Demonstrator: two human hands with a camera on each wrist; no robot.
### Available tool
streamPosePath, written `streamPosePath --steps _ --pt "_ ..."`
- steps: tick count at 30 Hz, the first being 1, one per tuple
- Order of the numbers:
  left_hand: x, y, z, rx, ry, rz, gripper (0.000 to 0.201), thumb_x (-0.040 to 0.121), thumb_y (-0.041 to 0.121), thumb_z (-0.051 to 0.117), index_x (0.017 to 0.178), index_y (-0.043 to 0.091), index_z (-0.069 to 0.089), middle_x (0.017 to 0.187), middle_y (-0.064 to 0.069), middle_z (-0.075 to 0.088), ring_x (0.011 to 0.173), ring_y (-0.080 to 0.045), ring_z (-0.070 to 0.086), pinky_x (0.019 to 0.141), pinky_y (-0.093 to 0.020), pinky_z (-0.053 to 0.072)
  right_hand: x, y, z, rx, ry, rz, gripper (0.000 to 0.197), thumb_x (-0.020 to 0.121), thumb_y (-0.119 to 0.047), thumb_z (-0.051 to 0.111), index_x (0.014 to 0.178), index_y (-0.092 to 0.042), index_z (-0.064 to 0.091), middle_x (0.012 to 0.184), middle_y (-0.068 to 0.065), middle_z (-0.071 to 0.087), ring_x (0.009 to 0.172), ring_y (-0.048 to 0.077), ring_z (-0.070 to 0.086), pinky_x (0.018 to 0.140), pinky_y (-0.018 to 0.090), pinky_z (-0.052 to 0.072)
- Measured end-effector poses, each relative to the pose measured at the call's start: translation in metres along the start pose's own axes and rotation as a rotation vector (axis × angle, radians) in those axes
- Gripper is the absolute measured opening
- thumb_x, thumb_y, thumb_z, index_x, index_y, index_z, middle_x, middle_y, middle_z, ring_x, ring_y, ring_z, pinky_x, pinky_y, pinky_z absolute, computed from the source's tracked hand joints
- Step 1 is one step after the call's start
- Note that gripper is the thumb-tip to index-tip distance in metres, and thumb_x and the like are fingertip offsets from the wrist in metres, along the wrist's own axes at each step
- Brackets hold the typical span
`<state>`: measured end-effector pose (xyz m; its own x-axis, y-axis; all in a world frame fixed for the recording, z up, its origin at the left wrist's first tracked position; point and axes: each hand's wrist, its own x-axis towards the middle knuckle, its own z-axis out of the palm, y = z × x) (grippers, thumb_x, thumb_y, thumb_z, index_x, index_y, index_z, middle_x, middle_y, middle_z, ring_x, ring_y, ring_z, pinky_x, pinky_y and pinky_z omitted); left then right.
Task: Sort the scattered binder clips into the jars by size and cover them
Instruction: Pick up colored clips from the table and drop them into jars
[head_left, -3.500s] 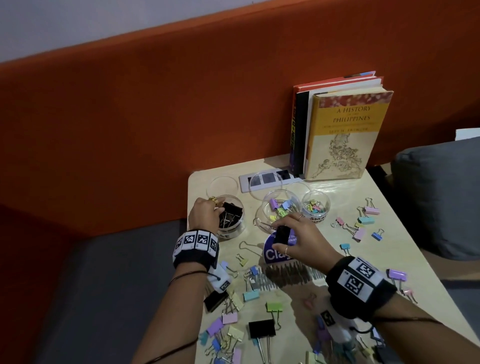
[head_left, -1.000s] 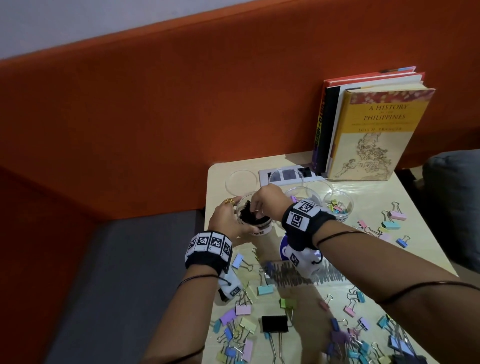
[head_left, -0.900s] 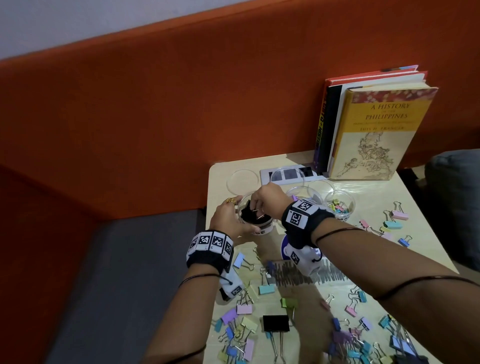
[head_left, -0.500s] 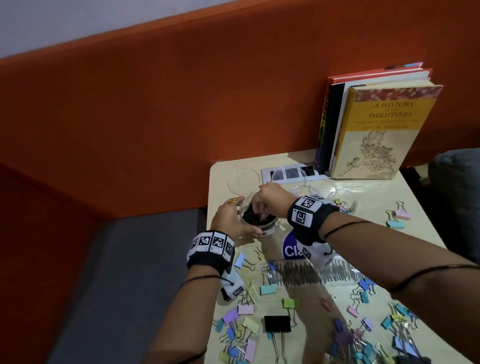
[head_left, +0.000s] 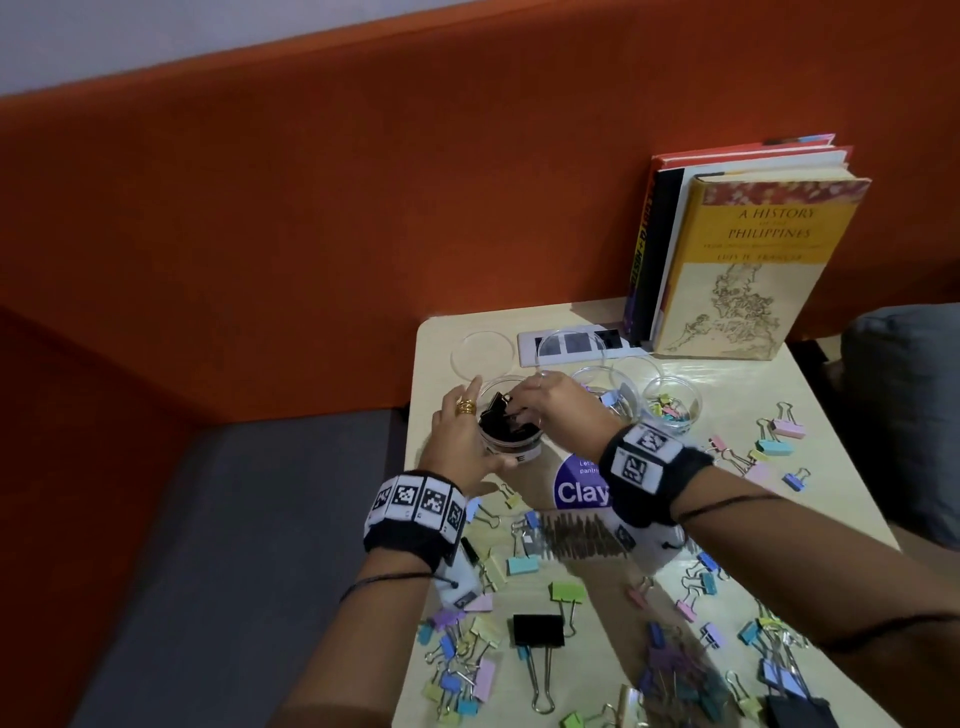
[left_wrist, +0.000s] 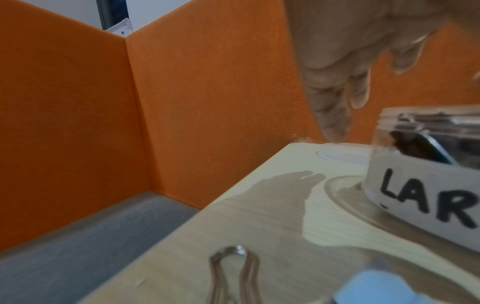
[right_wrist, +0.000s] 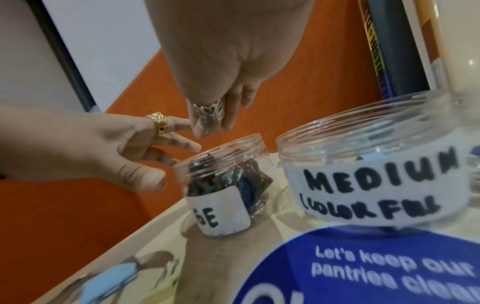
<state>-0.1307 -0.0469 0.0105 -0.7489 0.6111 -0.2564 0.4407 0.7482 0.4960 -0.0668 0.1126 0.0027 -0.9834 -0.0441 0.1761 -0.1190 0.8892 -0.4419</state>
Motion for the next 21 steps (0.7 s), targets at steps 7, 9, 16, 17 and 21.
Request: streamPosePath --steps 7,9,16,17,21 --pt "-0.075 -0.005 0.031 -0.029 -0.127 0.02 0.023 0.08 0.007 0.068 0.098 0.022 0.062 0.115 0.002 0.049 0.102 -0.015 0.056 0.087 -0.033 0.053 -0.099 -0.032 0.015 0.165 -0.295 -0.005 0.012 0.081 -0.013 0.062 0.09 -0.014 0.07 0.087 0.005 0.068 0.083 0.02 0.06 0.076 0.036 0.052" --pt "-0.089 -0.005 0.046 0.049 -0.267 0.07 0.026 0.079 0.007 0.069 0.101 0.021 0.064 0.115 0.0 0.052 0.104 -0.016 0.058 0.091 -0.033 0.051 -0.117 -0.036 0.022 0.188 -0.452 -0.011 0.021 0.082 -0.019 0.062 0.102 -0.021 0.067 0.101 0.002 0.065 0.095 0.016 0.057 0.085 0.034 0.049" --pt "-0.091 -0.003 0.067 0.32 -0.282 0.118 0.041 0.08 0.021 0.071 0.118 0.019 0.055 0.123 -0.002 0.05 0.116 -0.022 0.051 0.096 -0.035 0.043 -0.139 -0.04 0.038 -0.009 -0.581 -0.074 0.038 0.078 -0.014 0.065 0.112 -0.029 0.06 0.122 0.0 0.057 0.116 0.019 0.049 0.096 0.037 0.042" --pt "-0.089 -0.001 0.068 0.33 -0.277 0.114 0.04 0.081 0.021 0.071 0.117 0.019 0.055 0.123 -0.003 0.052 0.115 -0.022 0.052 0.095 -0.035 0.044 -0.141 -0.039 0.04 -0.029 -0.551 -0.086 0.036 0.078 -0.012 0.064 0.11 -0.026 0.061 0.121 0.001 0.058 0.114 0.021 0.052 0.096 0.04 0.045" --pt "-0.086 0.006 0.071 0.363 -0.253 0.119 0.032 0.083 0.023 0.067 0.114 0.017 0.057 0.121 -0.006 0.058 0.113 -0.024 0.054 0.094 -0.035 0.043 -0.147 -0.029 0.038 -0.109 -0.481 -0.052 0.035 0.084 -0.005 0.054 0.119 -0.012 0.054 0.127 0.01 0.052 0.114 0.028 0.052 0.096 0.042 0.046"
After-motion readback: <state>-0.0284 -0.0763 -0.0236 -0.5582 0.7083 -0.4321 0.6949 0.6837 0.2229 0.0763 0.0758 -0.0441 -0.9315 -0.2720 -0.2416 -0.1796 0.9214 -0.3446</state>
